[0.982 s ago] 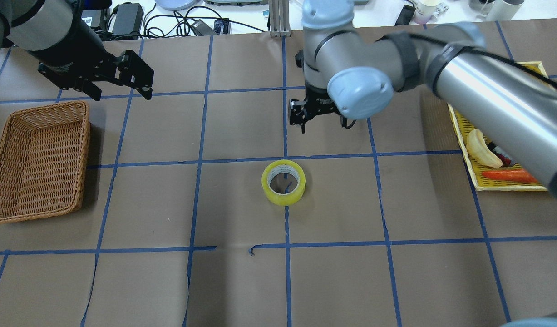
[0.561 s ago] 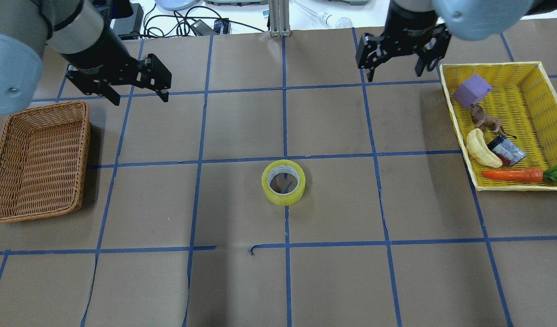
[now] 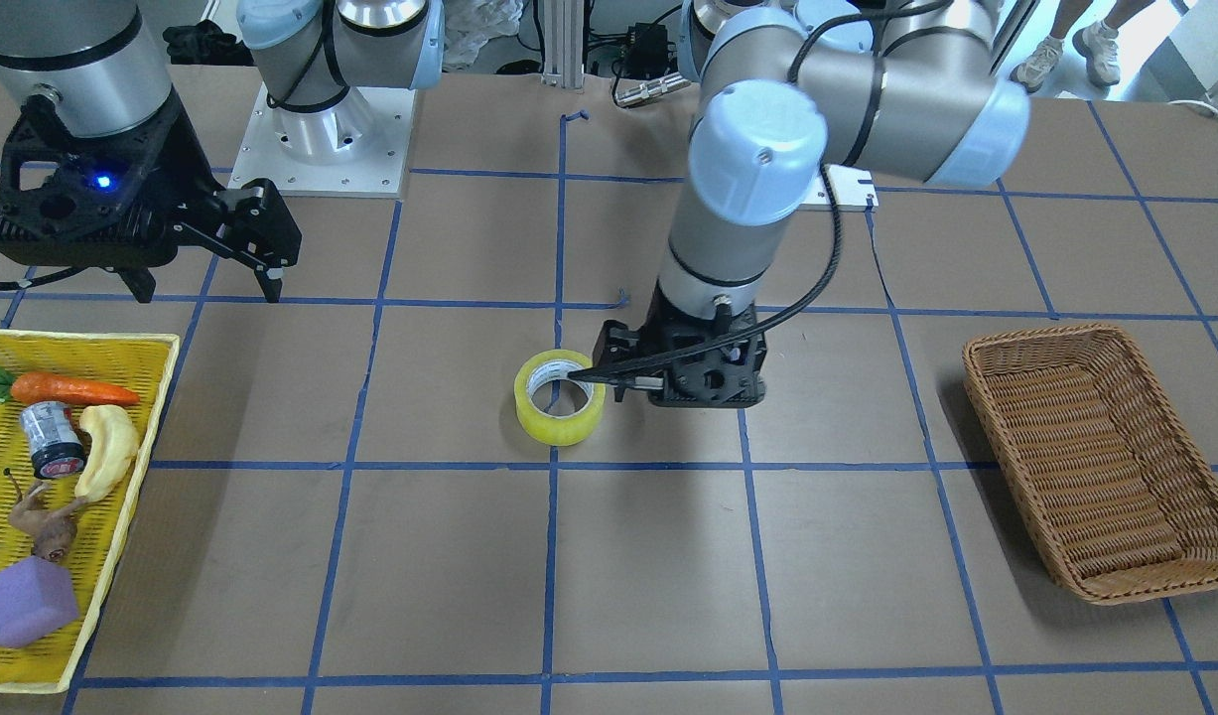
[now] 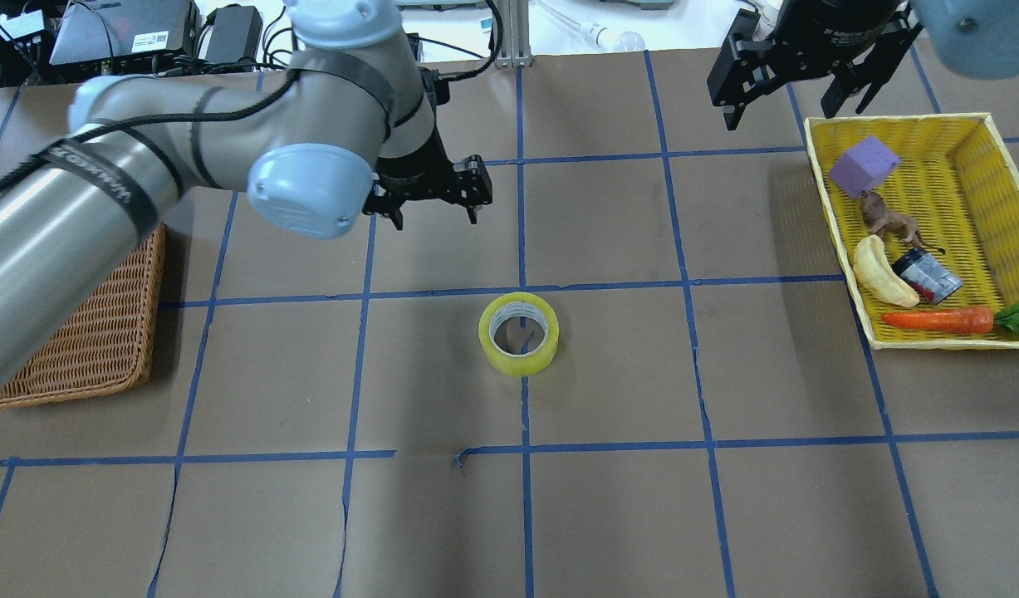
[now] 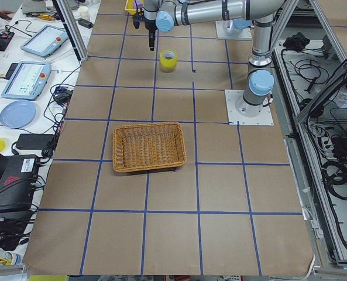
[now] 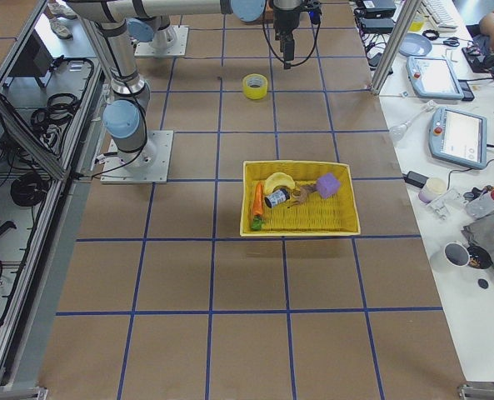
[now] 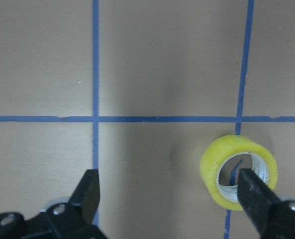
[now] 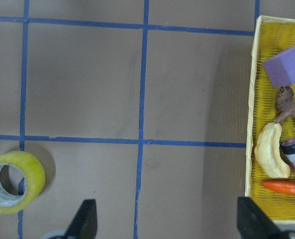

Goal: Transfer tape with both arms
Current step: 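Grasp the tape roll rim with the left gripper while right arm rests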

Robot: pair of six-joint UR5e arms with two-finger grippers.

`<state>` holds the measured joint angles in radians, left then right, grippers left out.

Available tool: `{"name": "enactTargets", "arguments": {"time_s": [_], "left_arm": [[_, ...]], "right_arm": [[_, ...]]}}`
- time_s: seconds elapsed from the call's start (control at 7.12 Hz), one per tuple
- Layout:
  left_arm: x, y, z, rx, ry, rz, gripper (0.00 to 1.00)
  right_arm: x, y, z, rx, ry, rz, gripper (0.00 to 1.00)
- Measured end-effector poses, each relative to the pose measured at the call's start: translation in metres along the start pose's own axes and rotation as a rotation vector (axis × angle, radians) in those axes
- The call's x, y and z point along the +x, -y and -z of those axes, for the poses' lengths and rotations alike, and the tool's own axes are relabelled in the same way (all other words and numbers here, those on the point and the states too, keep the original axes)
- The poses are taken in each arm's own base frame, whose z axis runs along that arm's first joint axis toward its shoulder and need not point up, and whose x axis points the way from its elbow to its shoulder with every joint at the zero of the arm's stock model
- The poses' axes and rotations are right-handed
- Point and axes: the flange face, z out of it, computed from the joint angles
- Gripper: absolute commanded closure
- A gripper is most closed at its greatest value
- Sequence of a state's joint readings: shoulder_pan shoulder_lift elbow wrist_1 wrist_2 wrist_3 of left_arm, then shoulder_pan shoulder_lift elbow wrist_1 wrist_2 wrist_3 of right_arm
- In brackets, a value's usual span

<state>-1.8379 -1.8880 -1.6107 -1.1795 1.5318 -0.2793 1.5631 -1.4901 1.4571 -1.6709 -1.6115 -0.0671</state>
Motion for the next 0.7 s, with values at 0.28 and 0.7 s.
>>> {"name": "enactTargets", "arguments": {"time_s": [0.28, 0.7], "left_arm": [[0.034, -0.027, -0.066, -0.017, -0.009, -0.029, 0.02], [0.037, -0.055, -0.106, 0.014, -0.054, -0.059, 0.02]], "right_arm": [[-0.003, 0.002, -0.002, 0.039, 0.025, 0.0, 0.0], [-0.005, 0.001, -0.002, 0.043, 0.035, -0.04, 0.0]]}}
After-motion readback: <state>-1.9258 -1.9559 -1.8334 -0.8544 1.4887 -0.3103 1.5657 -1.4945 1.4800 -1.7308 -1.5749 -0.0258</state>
